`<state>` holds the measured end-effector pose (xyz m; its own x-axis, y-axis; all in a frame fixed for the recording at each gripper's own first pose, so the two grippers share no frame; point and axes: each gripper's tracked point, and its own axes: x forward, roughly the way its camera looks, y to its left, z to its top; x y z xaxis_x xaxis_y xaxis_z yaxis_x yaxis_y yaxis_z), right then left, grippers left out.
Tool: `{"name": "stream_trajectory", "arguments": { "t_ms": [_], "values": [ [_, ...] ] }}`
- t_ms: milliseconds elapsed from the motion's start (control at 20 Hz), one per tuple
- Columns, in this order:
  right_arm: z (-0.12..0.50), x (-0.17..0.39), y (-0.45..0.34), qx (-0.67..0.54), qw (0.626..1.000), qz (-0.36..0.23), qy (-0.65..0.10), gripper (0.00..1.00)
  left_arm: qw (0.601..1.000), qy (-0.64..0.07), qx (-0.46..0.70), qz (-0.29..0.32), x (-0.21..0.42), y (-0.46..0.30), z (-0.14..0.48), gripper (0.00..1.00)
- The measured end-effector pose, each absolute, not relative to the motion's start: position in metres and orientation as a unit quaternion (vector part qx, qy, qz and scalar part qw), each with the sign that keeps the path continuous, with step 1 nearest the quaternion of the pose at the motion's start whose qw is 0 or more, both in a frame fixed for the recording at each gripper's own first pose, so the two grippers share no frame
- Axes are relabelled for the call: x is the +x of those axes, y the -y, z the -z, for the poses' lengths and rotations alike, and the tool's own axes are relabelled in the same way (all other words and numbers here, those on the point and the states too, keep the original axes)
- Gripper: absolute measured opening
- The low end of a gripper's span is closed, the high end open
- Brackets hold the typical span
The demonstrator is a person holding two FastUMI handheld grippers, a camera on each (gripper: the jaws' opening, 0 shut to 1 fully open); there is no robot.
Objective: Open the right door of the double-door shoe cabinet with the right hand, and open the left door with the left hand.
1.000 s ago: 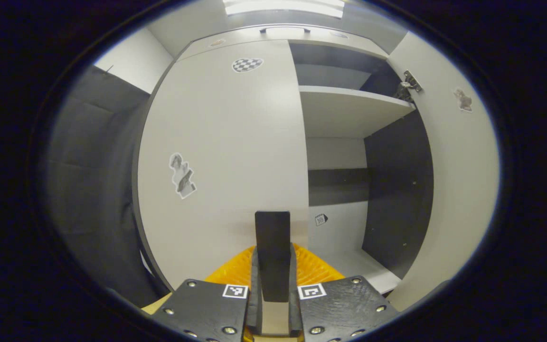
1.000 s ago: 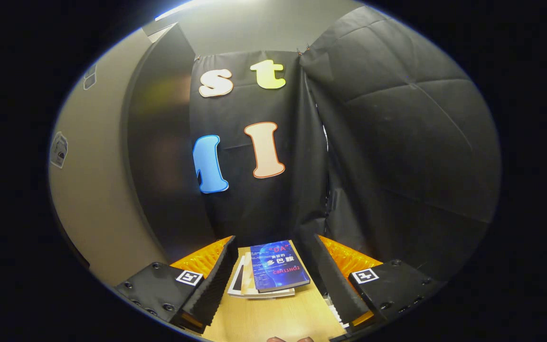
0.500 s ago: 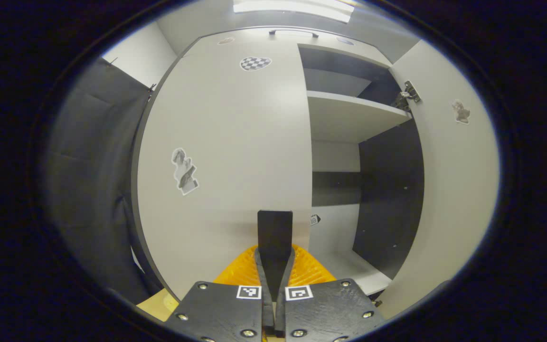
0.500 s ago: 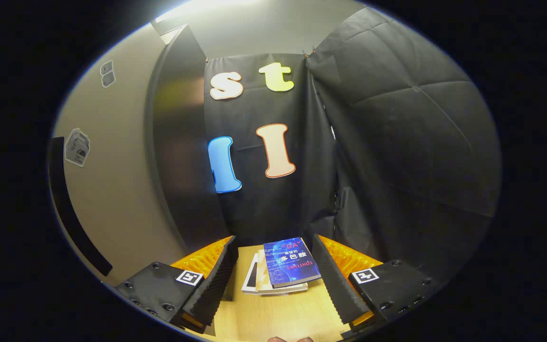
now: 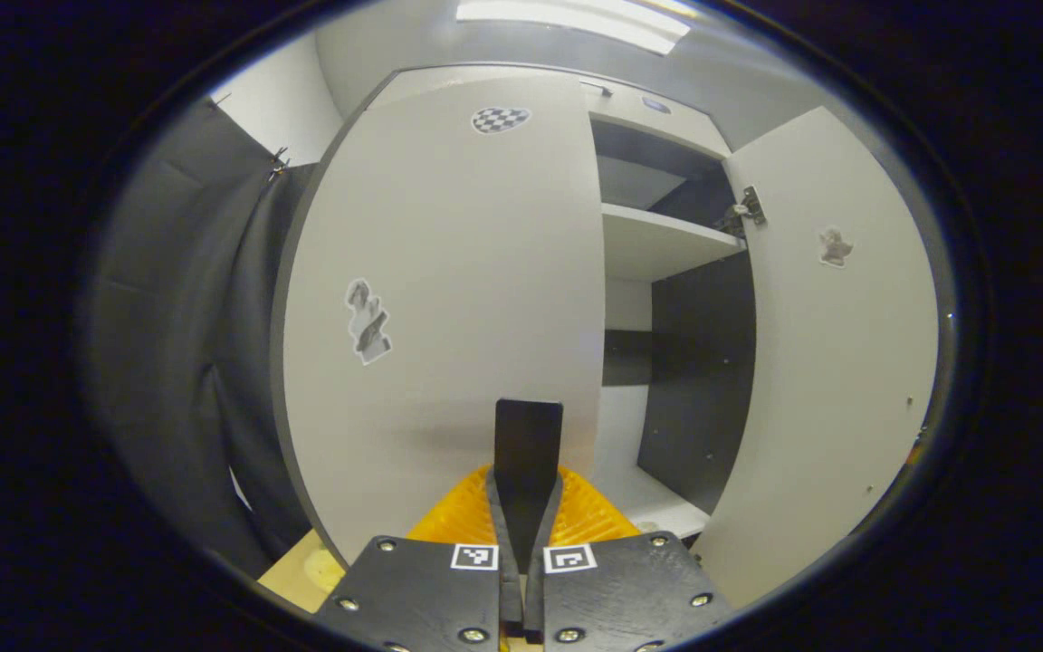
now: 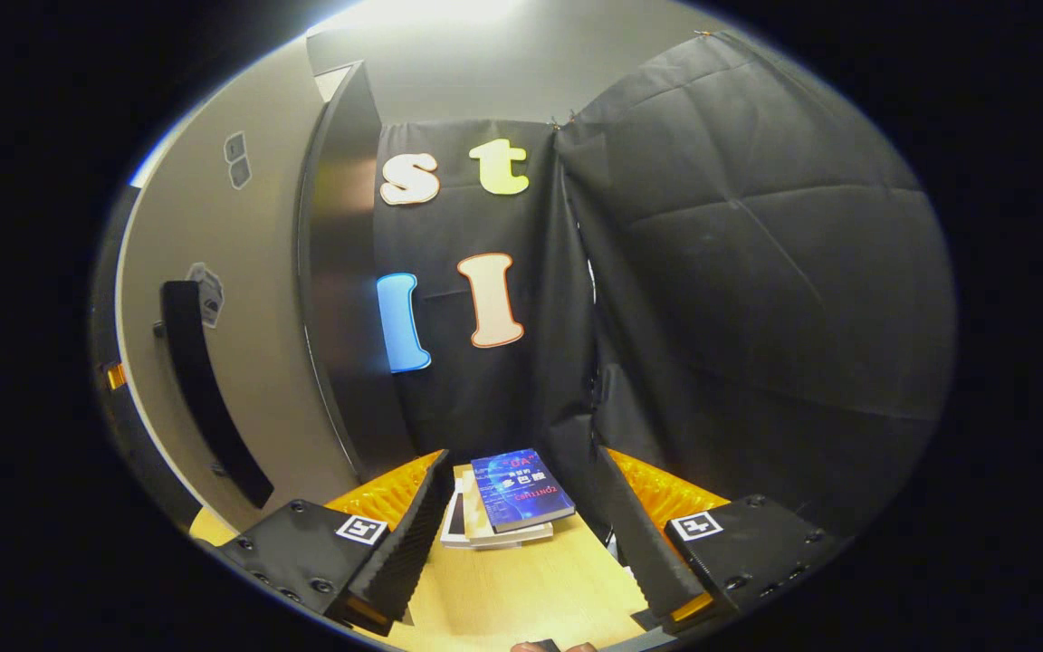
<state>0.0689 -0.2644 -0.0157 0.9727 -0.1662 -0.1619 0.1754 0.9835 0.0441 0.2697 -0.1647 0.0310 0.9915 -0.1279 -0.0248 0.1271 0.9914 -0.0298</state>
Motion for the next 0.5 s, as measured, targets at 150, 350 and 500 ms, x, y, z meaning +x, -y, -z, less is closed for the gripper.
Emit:
{"name": "stream_trajectory", "arguments": {
  "t_ms": [150,350,500],
  "values": [
    [0.018,0.044,0.259,0.031,0.991,0.102,-0.081,0.98,0.997,-0.013,-0.016,0.076,0.268,0.164,-0.033,0.03],
    [0.014,0.018,0.247,0.021,0.990,0.114,-0.076,0.98,0.996,-0.012,-0.021,0.088,0.267,0.161,-0.035,0.04],
    [0.014,0.002,0.234,0.018,0.991,0.115,-0.071,0.98,0.995,-0.008,-0.023,0.096,0.269,0.160,-0.036,0.04]
  ]
}}
